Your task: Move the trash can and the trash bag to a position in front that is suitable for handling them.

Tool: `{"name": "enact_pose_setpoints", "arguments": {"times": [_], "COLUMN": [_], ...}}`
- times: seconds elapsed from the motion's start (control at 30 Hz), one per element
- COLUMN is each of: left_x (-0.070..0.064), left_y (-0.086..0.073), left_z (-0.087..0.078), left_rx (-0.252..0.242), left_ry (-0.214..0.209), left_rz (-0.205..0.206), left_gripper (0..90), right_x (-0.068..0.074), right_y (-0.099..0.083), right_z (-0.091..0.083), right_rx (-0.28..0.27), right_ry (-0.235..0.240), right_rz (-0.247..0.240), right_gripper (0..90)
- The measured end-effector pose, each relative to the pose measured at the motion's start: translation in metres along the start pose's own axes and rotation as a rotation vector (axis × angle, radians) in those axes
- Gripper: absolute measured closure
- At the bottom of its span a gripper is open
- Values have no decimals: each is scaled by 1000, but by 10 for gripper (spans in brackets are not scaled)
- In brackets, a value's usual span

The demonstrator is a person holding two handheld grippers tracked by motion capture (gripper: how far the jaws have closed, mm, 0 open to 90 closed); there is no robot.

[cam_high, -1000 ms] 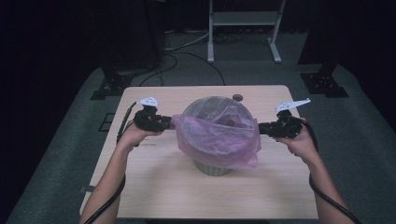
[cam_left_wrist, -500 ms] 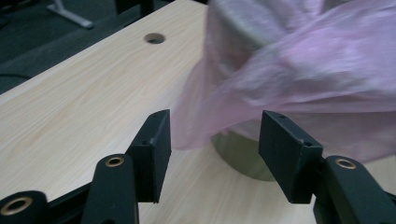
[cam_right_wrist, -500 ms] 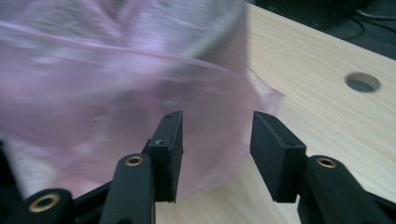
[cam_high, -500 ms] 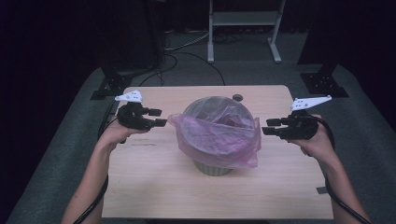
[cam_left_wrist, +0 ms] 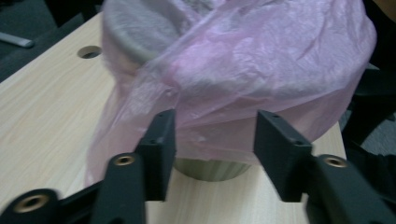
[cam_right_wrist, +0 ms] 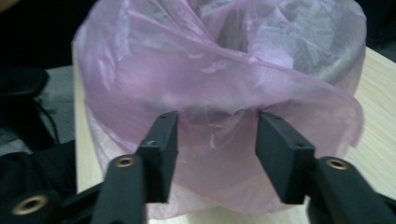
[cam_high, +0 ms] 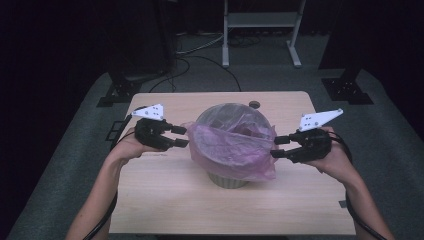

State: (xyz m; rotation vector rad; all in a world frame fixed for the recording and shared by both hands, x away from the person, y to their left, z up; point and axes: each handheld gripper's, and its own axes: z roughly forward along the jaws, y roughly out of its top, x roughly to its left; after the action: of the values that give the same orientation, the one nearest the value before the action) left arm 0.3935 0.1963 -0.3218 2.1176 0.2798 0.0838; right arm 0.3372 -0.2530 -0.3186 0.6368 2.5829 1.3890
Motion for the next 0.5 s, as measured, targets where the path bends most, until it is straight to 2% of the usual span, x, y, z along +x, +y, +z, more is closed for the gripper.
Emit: {"name": "enact_pose_setpoints", "arguments": {"times": [0.17,0.37,0.5], "left_x": [-5,-9,-13], "left_y": [1,2,2], "left_z": [7,14,17], "left_rx": [12,20,21], "left_ry": [-24,-25,-26], "left_rz": [2,0,18], "left_gripper": [640,780,897], "right_x": [2,3,4], "right_y": [-3,-6,-7], "right_z": [0,1,0], "right_rx": [-20,-24,-20], "right_ry": [-21,-30,-21], "right_rz": [10,22,16], "right_gripper": [689,876,900]}}
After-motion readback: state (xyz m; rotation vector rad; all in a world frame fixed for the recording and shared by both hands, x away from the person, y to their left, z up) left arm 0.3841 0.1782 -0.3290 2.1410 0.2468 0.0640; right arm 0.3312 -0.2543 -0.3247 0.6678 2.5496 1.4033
